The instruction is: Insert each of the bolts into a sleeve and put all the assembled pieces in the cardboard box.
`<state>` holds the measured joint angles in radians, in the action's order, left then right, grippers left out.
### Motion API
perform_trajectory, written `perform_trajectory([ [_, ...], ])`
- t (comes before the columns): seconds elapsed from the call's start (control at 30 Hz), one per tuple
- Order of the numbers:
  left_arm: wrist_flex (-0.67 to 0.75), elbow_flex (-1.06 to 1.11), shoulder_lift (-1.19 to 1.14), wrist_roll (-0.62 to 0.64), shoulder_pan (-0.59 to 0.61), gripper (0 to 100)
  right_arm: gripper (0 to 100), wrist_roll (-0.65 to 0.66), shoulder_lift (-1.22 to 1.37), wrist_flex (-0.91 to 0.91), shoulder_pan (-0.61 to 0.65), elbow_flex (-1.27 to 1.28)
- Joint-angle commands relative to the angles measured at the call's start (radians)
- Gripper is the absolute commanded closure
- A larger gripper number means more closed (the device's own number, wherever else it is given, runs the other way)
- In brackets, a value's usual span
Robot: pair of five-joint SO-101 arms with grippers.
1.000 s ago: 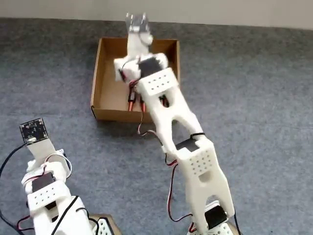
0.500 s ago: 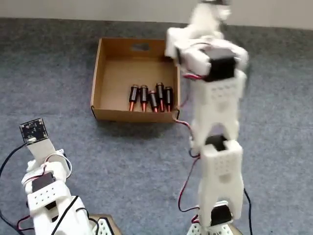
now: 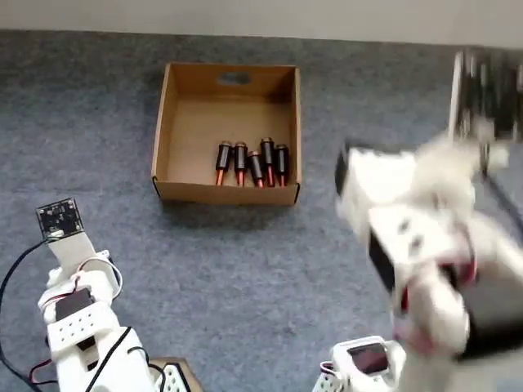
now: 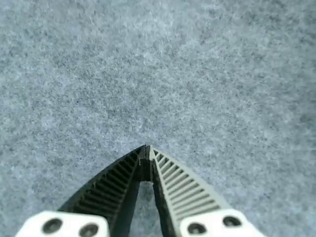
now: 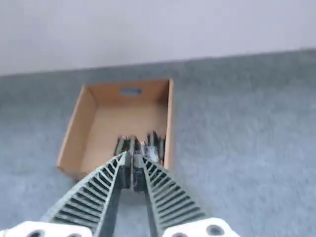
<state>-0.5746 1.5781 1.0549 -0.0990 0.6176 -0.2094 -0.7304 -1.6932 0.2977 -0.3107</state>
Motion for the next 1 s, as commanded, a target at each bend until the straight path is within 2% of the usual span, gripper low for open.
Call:
perform_trajectory([
  [0.0, 0.018, -0.005, 0.012, 0.008, -0.016, 99, 99.3, 0.008, -0.420, 0.171, -0.010, 0.645],
  [0.07, 0.014, -0.005, 0.012, 0.008, -0.016, 99, 99.3, 0.068, -0.618, 0.305, -0.010, 0.935],
  [0.17, 0.011, -0.016, 0.012, 0.008, -0.010, 99, 99.3, 0.232, -0.845, 0.446, -0.012, 1.241],
  [0.4, -0.005, -0.036, 0.025, 0.012, -0.021, 99, 99.3, 0.252, -0.943, 0.541, -0.116, 1.457],
  [0.5, -0.137, -0.096, 0.107, 0.012, -0.019, 99, 99.3, 0.252, -0.952, 0.587, -0.150, 1.547],
  [0.6, -0.385, -0.208, 0.263, 0.012, -0.048, 99, 99.3, 0.252, -0.952, 0.615, -0.165, 1.618],
  [0.7, -0.635, -0.295, 0.469, 0.012, -0.165, 99, 99.3, 0.252, -0.952, 0.618, -0.162, 1.670],
  [0.77, -0.746, -0.303, 0.630, 0.008, -0.259, 99, 99.3, 0.252, -0.952, 0.619, -0.160, 1.710],
  [0.87, -0.764, -0.265, 0.803, 0.006, -0.341, 99, 99.3, 0.252, -0.952, 0.619, -0.162, 1.771],
  [0.97, -0.709, -0.225, 0.717, 0.006, -0.384, 99, 99.3, 0.252, -0.952, 0.613, -0.163, 1.822],
])
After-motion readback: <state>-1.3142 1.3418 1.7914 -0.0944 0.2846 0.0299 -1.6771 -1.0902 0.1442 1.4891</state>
